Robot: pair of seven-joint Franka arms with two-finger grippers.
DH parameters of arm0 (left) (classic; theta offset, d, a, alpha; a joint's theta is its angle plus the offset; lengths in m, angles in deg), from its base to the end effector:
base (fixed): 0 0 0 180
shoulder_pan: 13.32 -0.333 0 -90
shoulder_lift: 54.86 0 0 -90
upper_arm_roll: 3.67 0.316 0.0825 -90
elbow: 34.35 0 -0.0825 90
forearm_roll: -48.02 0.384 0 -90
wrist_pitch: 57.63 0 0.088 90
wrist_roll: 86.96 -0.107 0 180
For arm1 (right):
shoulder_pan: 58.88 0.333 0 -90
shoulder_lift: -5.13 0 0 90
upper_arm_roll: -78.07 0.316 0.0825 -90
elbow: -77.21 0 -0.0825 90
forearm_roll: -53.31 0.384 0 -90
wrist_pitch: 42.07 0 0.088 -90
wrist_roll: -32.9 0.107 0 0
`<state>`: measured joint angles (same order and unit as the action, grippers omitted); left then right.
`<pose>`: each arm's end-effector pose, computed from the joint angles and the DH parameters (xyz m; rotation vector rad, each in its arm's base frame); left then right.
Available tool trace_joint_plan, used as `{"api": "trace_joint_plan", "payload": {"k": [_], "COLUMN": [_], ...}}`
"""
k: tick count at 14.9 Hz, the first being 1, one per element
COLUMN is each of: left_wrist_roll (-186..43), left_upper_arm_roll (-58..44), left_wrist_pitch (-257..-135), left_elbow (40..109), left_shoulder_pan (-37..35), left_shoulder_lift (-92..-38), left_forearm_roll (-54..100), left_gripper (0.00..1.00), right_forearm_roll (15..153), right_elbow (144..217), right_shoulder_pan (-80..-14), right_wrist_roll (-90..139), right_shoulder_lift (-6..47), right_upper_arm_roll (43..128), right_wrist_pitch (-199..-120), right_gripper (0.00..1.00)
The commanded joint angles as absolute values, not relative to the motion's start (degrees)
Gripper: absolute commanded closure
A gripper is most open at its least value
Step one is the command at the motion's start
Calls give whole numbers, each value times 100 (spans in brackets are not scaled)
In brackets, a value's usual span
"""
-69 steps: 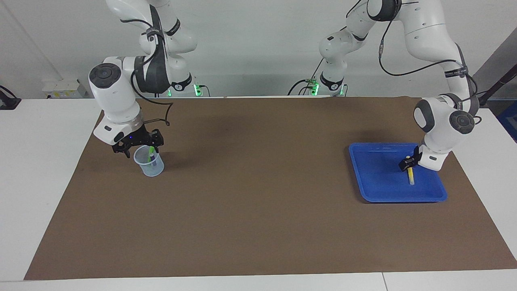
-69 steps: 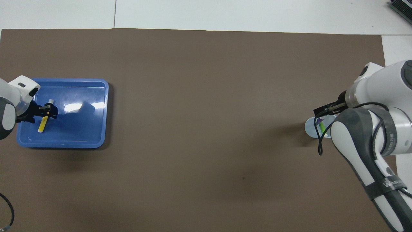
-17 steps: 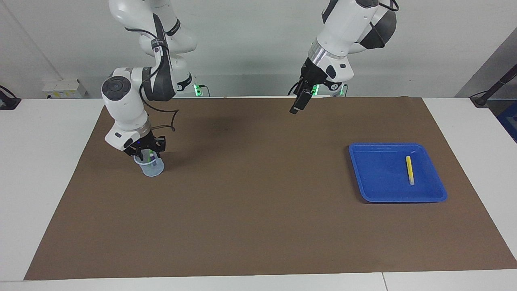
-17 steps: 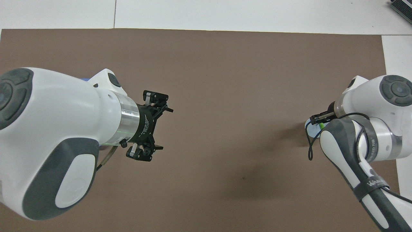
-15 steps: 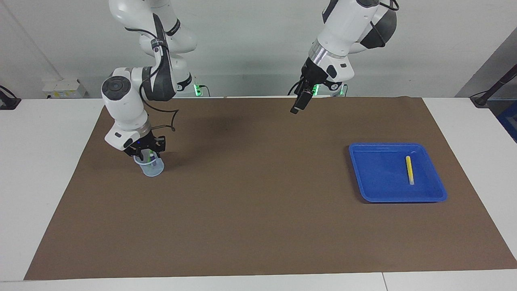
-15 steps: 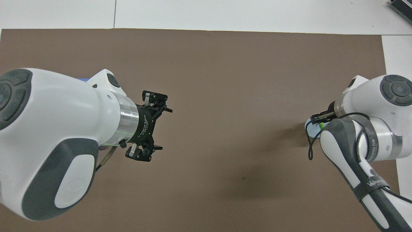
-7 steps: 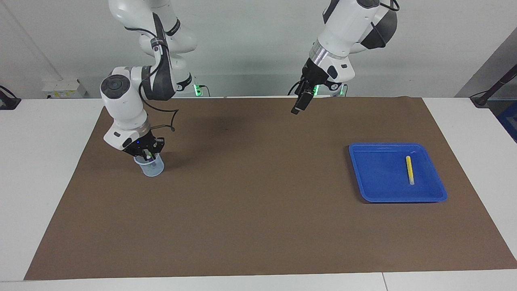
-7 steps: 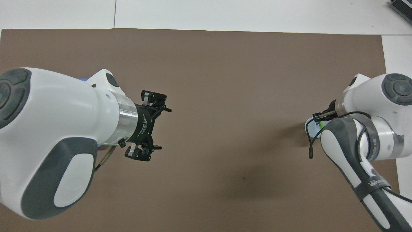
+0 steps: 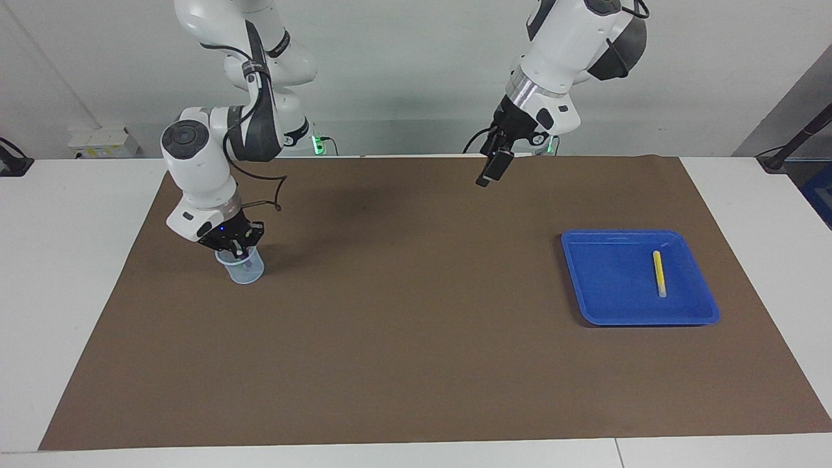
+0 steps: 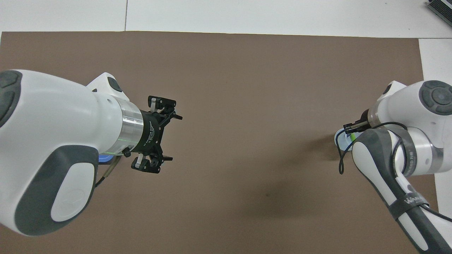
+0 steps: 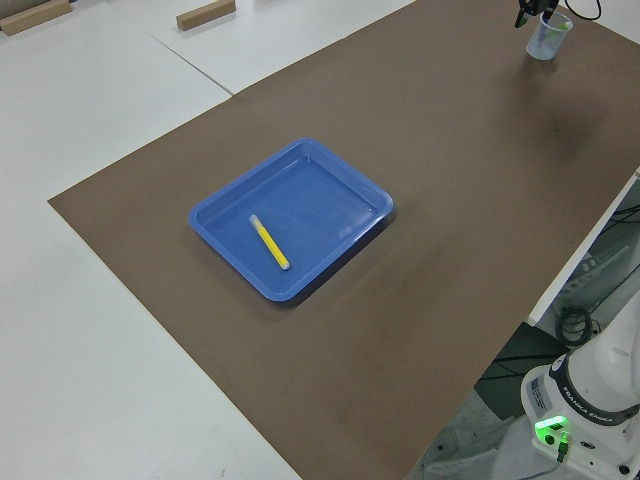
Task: Right arm passes pens to left for tray arrangement
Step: 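Reach the right gripper back into the white cup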
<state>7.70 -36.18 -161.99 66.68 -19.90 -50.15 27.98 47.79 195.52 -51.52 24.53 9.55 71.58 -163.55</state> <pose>0.4805 -0.2769 0.5971 2.3146 1.6944 -0.2851 0.5600 0.0049 0.3951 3.0353 0.3241 -0.0418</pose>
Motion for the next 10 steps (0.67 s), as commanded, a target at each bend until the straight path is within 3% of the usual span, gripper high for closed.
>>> {"api": "trace_joint_plan", "payload": {"k": [1,10], "left_wrist_roll": [796,787], "left_upper_arm_roll": [-3619,-3610], "left_wrist_pitch": [-16231,-16161], "left_elbow": [6935,6980], "left_shoulder_pan": [-2044,-2053], "left_shoulder_lift": [-4766,-4722], "left_forearm_roll": [2771,2771], "left_gripper": [0,0], "right_forearm_roll": [4777,4777], "right_elbow": [19490,19051], "right_shoulder_pan": [-5211,-5158], "right_wrist_roll": [2481,2525], "right_shoulder_lift": [970,909], "right_upper_arm_roll": [7192,7192], "right_wrist_pitch": [-16248,-15589], "right_gripper": [100,100]}}
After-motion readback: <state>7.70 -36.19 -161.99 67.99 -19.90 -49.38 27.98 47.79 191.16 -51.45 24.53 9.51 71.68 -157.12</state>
